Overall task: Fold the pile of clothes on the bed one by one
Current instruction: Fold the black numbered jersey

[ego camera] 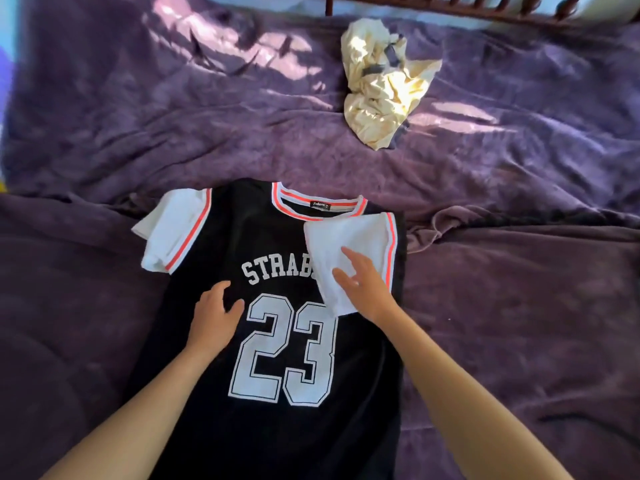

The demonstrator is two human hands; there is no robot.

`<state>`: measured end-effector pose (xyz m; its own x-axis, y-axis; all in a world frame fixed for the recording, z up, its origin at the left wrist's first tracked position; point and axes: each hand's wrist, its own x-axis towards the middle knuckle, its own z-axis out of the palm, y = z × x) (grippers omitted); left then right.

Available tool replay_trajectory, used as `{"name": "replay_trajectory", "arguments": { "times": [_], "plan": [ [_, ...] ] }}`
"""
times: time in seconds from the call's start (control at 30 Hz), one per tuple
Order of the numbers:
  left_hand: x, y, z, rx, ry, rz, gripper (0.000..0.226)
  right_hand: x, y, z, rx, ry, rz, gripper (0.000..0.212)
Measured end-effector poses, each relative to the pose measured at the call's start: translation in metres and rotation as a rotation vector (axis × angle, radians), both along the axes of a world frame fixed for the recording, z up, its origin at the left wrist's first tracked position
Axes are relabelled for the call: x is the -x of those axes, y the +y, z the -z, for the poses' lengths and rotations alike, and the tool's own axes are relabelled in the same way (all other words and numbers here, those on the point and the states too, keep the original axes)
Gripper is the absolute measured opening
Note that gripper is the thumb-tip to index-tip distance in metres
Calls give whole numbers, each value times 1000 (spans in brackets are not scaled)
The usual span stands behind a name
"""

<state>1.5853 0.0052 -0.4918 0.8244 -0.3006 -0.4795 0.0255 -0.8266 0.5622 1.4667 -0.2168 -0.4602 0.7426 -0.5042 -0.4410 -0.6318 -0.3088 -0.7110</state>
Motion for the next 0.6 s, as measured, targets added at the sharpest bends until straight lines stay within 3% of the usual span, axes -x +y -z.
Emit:
{"name": "replay_trajectory", "arguments": {
  "times": [0.13,0.23,0.37,0.43,0.6],
  "plan": [
    [-45,29,5,-94,-167,-363,42,18,27,42,281,414,-196,57],
    [-77,46,13,-50,31,-641,47,31,40,63,236,577,-324,61],
    [-99,57,21,26,258,-584,52,33,37,79,190,640,-389,62],
    [-111,54,22,151,292,-626,49,29,34,85,164,644,-379,60],
    [-142,29,5,609,636,-985,31,32,31,95,133,659,-377,62]
  ]
}}
